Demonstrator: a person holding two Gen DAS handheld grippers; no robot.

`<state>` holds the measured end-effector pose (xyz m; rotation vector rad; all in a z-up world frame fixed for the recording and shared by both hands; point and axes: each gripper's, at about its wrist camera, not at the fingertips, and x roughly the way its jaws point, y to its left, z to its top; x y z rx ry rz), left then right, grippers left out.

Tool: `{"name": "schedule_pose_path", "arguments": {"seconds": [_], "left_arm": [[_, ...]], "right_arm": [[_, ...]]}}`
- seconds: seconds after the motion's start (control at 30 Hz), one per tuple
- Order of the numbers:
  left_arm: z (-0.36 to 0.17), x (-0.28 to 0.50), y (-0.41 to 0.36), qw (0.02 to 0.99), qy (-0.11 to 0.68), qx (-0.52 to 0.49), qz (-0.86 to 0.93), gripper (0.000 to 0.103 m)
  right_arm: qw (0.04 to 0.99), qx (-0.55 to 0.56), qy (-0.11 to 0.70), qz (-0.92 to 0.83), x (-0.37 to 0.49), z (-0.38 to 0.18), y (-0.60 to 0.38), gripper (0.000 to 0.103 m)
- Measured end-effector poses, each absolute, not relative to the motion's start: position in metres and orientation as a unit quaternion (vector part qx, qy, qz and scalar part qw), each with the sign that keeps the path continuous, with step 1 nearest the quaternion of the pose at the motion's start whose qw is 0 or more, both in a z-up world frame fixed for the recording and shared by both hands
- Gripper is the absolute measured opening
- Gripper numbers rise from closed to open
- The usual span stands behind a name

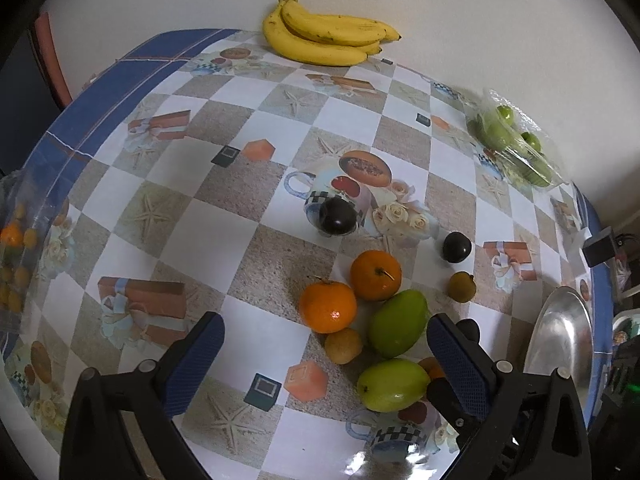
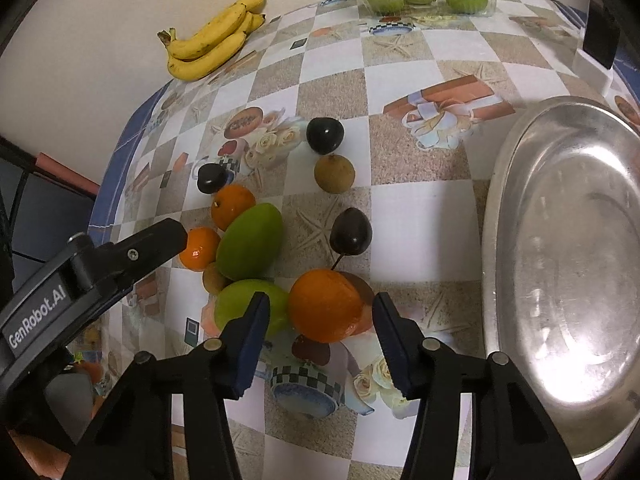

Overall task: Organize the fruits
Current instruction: 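Grasp the large orange with the right tool while the left tool grasps a green mango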

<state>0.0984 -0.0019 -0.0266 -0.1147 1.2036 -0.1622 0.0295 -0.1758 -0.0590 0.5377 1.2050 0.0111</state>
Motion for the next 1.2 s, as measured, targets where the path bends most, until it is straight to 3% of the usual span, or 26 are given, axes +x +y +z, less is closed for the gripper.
{"name": "schedule_pose_path", "arguments": {"seconds": [0.2, 0.3, 0.57, 1.2], "left_arm": [[-0.029, 0.098, -0.003, 0.816, 0.570, -0.056, -0.081, 0.095], [-0.028, 0.097, -0.005, 0.817, 0.569, -0.053, -0.081, 0.095], [-0.027, 0.094, -0.011, 0.816, 0.569, -0.048, -0.090, 0.094], [-0.041, 0.074, -0.045, 0.793, 0.599, -0.013, -0.106, 0.081]], "right_arm": [[0.789, 0.260, 0.556, 0.006, 0.031, -0.062, -0.179, 0.054], [0.785, 0.272, 0.556, 0.005, 0.031, -0.063, -0.183, 0.041], [0.787, 0.283, 0.549, 0.007, 0.027, -0.057, -0.186, 0.040], [0.811, 0.298, 0.501, -0.044, -0.011, -0.015, -0.221, 0.040]]}}
